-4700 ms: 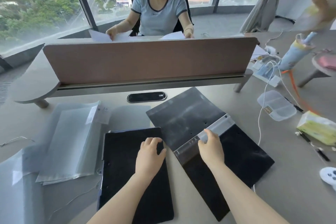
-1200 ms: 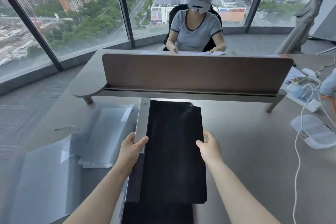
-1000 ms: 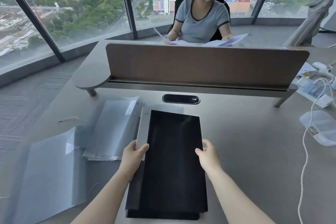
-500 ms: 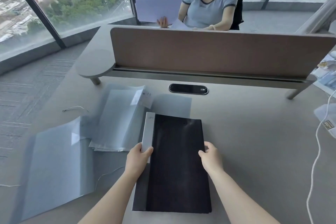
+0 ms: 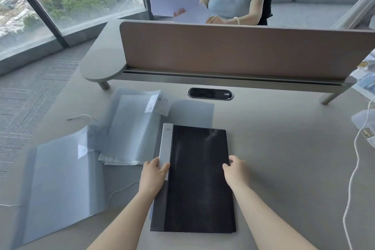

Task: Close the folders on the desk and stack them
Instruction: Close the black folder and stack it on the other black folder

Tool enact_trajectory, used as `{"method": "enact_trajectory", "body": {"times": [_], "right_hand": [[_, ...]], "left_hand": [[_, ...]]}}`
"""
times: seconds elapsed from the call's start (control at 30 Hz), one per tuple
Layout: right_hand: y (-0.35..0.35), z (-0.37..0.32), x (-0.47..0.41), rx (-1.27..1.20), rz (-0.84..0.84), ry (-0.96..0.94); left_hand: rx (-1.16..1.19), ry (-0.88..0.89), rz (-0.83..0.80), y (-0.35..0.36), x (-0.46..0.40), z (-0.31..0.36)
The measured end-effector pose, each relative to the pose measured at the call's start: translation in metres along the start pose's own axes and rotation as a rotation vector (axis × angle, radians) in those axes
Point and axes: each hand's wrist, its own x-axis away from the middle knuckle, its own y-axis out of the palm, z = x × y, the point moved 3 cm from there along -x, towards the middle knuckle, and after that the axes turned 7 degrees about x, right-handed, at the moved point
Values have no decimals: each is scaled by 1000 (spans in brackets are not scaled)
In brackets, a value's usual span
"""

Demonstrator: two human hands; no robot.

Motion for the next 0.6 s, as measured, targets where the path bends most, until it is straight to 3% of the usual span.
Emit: {"method": "enact_trajectory", "body": {"times": [0.6], "right_hand": [[-8, 5, -9, -208, -150, 95]], "left_hand": [[227, -188, -57, 8, 3, -6]]}}
